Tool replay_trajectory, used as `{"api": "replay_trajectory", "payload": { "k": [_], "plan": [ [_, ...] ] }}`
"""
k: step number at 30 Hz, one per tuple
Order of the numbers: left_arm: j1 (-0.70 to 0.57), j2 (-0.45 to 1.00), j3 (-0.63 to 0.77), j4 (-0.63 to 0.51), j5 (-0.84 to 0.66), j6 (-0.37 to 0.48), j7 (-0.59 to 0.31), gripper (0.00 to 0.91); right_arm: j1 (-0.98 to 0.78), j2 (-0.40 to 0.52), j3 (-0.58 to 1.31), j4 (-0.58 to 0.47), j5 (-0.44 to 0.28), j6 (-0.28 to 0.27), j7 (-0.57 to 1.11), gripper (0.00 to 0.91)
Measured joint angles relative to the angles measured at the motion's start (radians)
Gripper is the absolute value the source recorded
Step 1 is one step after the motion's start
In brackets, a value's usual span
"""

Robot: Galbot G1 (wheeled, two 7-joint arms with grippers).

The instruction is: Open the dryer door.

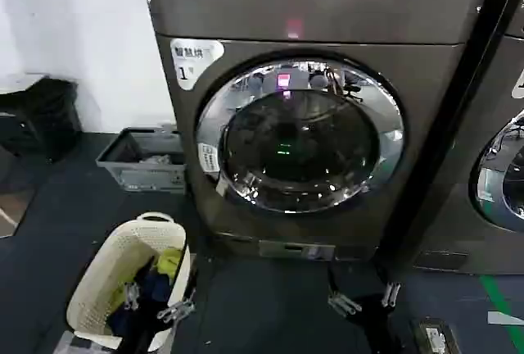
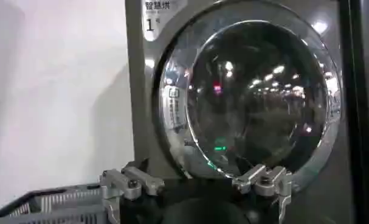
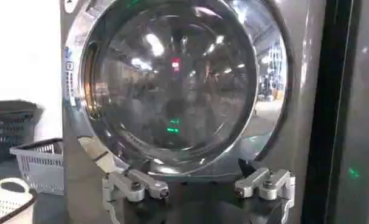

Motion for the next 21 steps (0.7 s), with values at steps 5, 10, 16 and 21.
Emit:
{"api": "replay_trajectory", "payload": {
  "k": [5, 10, 16, 21],
  "plan": [
    [-0.001, 0.008, 0.005, -0.018, 0.016, 0.052, -0.011, 0.907, 0.096, -0.079, 0.033, -0.006, 0.145, -0.105, -0.068, 0.907],
    [0.001, 0.016, 0.008, -0.032, -0.016, 0.063, 0.015, 0.907, 0.218, -0.184, 0.008, -0.043, 0.195, -0.148, -0.100, 0.907],
    [0.009, 0.010, 0.016, -0.055, -0.036, 0.076, 0.022, 0.907, 0.352, -0.245, -0.059, -0.076, 0.205, -0.212, -0.137, 0.907],
    [0.017, 0.003, 0.002, -0.067, -0.039, 0.076, 0.039, 0.907, 0.406, -0.248, -0.099, -0.113, 0.181, -0.184, -0.190, 0.907]
  ]
}}
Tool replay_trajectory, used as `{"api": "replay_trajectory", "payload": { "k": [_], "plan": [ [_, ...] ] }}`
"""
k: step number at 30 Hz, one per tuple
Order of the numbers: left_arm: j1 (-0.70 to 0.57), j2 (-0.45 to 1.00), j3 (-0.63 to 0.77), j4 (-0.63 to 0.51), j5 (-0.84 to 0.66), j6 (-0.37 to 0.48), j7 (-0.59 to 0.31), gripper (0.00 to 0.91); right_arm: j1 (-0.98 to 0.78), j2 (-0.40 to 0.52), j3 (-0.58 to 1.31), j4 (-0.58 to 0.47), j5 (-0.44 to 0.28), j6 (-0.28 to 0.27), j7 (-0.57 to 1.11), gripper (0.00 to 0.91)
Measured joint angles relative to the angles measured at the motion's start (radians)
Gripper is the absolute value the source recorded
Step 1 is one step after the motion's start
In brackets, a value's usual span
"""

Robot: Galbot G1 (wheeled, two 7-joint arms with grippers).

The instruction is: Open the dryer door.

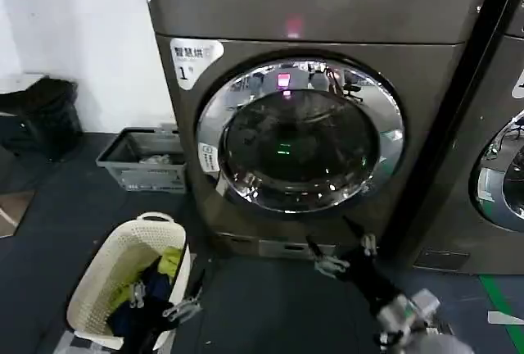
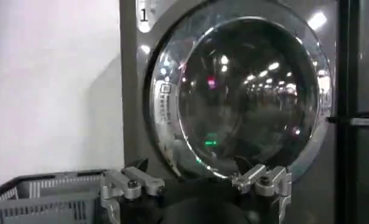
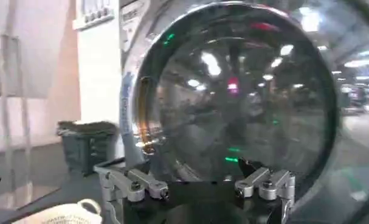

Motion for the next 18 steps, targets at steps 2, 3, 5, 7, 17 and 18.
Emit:
{"api": "replay_trajectory", "payload": {
  "k": [2, 3, 5, 7, 17, 18],
  "plan": [
    [0.003, -0.001, -0.004, -0.004, 0.000, 0.004, 0.007, 0.907, 0.013, -0.005, -0.012, -0.010, -0.026, 0.011, -0.018, 0.907],
    [0.004, -0.001, -0.005, -0.008, 0.000, 0.008, 0.011, 0.907, 0.021, -0.010, -0.019, -0.014, -0.025, 0.012, -0.030, 0.907],
    [0.005, -0.004, -0.006, -0.012, 0.000, 0.011, 0.017, 0.907, 0.034, -0.018, -0.029, -0.022, -0.029, 0.018, -0.041, 0.907],
    [0.007, -0.005, -0.007, -0.014, 0.002, 0.011, 0.017, 0.907, 0.053, -0.033, -0.045, -0.040, -0.031, 0.021, -0.043, 0.907],
    [0.022, -0.018, -0.003, -0.008, 0.034, 0.003, 0.013, 0.907, 0.174, -0.060, -0.136, -0.131, -0.031, 0.013, -0.059, 0.907],
    [0.023, -0.021, -0.002, -0.009, 0.035, 0.003, 0.013, 0.907, 0.188, -0.060, -0.146, -0.139, -0.031, 0.012, -0.059, 0.907]
  ]
}}
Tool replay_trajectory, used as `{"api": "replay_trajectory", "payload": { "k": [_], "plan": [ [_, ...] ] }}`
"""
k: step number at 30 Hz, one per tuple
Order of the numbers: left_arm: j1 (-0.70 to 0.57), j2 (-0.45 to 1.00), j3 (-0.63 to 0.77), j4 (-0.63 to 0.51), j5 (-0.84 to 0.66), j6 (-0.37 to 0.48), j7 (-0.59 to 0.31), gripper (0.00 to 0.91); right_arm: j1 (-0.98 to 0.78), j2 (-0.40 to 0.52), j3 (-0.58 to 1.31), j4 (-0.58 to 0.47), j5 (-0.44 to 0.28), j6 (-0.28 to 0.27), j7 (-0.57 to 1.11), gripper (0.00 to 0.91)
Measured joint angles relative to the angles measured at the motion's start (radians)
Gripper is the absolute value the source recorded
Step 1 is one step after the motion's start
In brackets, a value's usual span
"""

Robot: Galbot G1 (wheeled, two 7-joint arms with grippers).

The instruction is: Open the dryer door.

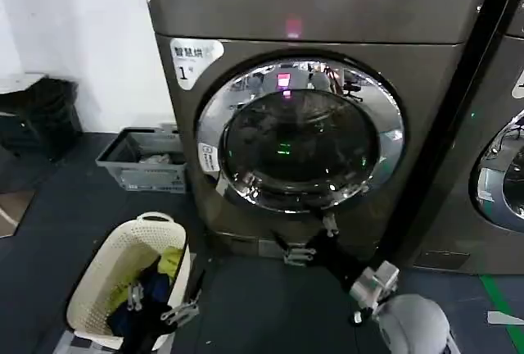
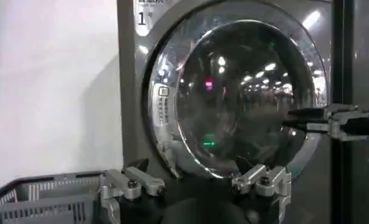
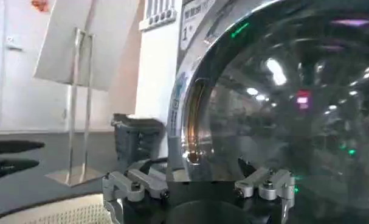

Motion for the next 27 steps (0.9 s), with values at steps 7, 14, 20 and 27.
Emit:
{"api": "replay_trajectory", "payload": {
  "k": [7, 14, 20, 27],
  "plan": [
    [0.017, -0.012, -0.001, 0.000, 0.012, -0.005, 0.001, 0.907, 0.106, 0.018, -0.073, -0.067, 0.001, -0.003, 0.002, 0.907],
    [0.020, -0.019, -0.002, -0.001, 0.012, -0.005, 0.002, 0.907, 0.191, 0.032, -0.118, -0.130, -0.001, 0.001, -0.005, 0.907],
    [0.020, -0.024, 0.000, 0.001, 0.013, -0.004, 0.002, 0.907, 0.245, 0.054, -0.151, -0.178, -0.010, 0.001, -0.003, 0.907],
    [0.020, -0.024, 0.000, 0.001, 0.013, -0.005, 0.001, 0.907, 0.297, 0.083, -0.185, -0.241, -0.024, 0.002, 0.002, 0.907]
  ]
}}
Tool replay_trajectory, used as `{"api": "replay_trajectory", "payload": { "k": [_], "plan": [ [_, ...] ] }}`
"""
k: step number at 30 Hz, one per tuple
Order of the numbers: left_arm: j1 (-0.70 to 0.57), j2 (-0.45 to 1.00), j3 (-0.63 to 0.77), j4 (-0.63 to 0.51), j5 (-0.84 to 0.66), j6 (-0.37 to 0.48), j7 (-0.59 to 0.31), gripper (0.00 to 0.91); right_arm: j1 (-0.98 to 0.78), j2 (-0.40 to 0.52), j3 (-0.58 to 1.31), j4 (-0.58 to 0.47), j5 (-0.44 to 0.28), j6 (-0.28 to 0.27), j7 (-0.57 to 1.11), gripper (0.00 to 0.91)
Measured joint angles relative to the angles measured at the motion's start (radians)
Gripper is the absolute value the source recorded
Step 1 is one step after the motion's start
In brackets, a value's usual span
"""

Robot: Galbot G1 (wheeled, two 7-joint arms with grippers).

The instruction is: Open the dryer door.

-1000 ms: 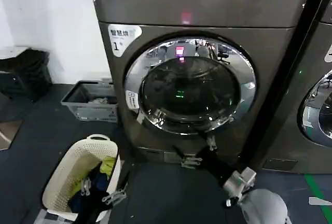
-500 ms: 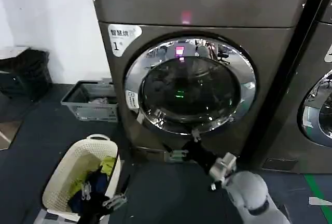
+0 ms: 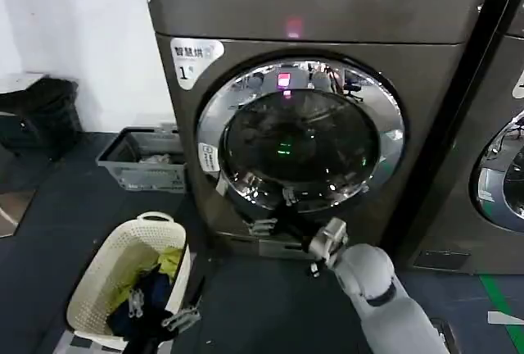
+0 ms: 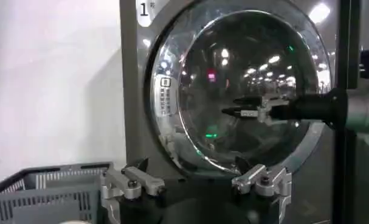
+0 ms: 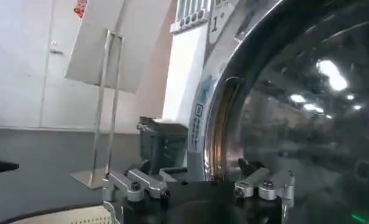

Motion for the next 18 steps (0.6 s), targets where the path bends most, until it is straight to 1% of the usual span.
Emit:
{"api": "replay_trajectory", "payload": {
  "k": [18],
  "plan": [
    [0.005, 0.000, 0.003, 0.005, 0.009, -0.005, -0.001, 0.907, 0.081, 0.051, -0.057, -0.107, -0.029, 0.002, 0.020, 0.907]
  ]
}}
